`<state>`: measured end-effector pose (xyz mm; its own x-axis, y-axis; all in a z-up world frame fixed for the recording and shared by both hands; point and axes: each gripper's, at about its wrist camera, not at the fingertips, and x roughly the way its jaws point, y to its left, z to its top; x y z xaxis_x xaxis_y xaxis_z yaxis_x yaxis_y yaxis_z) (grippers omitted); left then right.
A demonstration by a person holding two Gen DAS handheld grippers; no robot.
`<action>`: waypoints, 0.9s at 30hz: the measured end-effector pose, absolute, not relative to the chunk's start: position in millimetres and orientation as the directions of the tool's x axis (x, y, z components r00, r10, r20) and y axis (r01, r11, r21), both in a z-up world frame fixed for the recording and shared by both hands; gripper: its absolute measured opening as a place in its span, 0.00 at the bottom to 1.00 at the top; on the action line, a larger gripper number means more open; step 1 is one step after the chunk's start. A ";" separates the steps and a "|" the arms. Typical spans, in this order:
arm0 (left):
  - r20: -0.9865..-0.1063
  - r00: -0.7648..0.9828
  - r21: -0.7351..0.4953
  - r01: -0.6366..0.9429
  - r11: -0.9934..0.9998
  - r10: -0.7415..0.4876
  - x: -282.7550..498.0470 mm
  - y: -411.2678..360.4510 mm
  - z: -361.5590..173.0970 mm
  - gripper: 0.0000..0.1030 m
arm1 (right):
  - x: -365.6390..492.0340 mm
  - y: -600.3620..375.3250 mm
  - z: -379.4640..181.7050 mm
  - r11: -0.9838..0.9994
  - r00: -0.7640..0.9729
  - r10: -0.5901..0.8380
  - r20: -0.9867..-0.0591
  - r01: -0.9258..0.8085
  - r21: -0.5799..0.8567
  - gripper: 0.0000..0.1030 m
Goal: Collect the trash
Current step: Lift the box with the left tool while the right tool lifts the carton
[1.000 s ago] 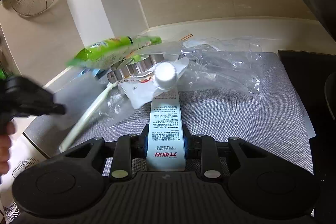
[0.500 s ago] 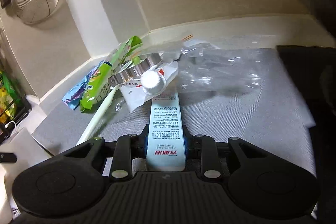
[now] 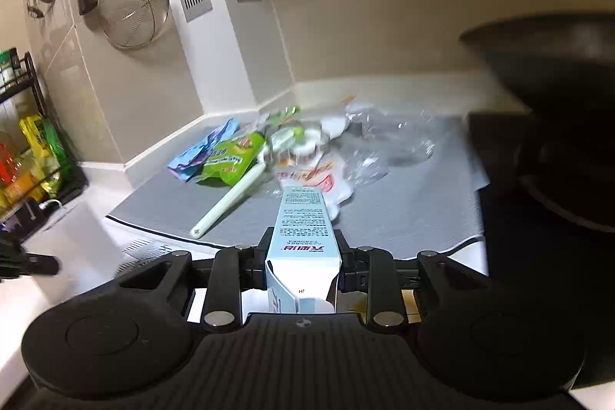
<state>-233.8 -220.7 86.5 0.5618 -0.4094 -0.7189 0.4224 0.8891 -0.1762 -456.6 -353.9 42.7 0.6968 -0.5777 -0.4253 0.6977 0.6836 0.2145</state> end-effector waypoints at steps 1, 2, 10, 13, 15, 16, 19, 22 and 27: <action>-0.719 0.562 -0.176 0.422 0.889 -0.409 -237.5 -215.1 87.0 0.00 | -458.8 -349.0 44.6 0.686 0.691 -0.592 -0.415 0.702 0.191 0.29; -0.718 0.560 -0.179 0.424 0.888 -0.412 -241.5 -208.8 87.2 0.00 | -461.2 -344.2 45.5 0.688 0.685 -0.603 -0.408 0.706 0.167 0.29; -0.691 0.564 -0.210 0.442 0.872 -0.452 -279.6 -165.7 90.3 0.00 | -482.2 -311.9 48.9 0.709 0.700 -0.590 -0.403 0.688 0.155 0.29; -0.677 0.560 -0.231 0.455 0.860 -0.478 -296.0 -152.8 93.3 0.00 | -495.2 -293.3 54.8 0.720 0.712 -0.588 -0.385 0.677 0.153 0.29; -0.670 0.559 -0.236 0.464 0.854 -0.489 -306.2 -145.5 95.8 0.00 | -504.1 -280.4 60.1 0.731 0.724 -0.583 -0.370 0.665 0.150 0.29; -0.664 0.561 -0.239 0.467 0.852 -0.494 -310.9 -142.3 97.3 0.00 | -508.1 -273.7 63.2 0.737 0.728 -0.583 -0.360 0.661 0.144 0.29; -0.644 0.572 -0.250 0.471 0.846 -0.508 -322.9 -134.3 102.9 0.00 | -518.4 -255.1 72.3 0.750 0.735 -0.592 -0.330 0.652 0.108 0.29; -0.630 0.579 -0.262 0.468 0.844 -0.518 -329.1 -128.2 108.6 0.00 | -525.4 -242.1 79.0 0.759 0.738 -0.601 -0.308 0.647 0.071 0.29; -0.621 0.584 -0.272 0.465 0.842 -0.523 -333.6 -119.8 114.2 0.00 | -531.4 -235.5 84.4 0.760 0.740 -0.604 -0.296 0.646 0.064 0.29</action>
<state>-333.6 -119.8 114.2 0.5838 -0.5230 -0.6210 0.4649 0.8424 -0.2724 -531.4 -235.5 84.4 0.7400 -0.6040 -0.2958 0.6463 0.7604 0.0643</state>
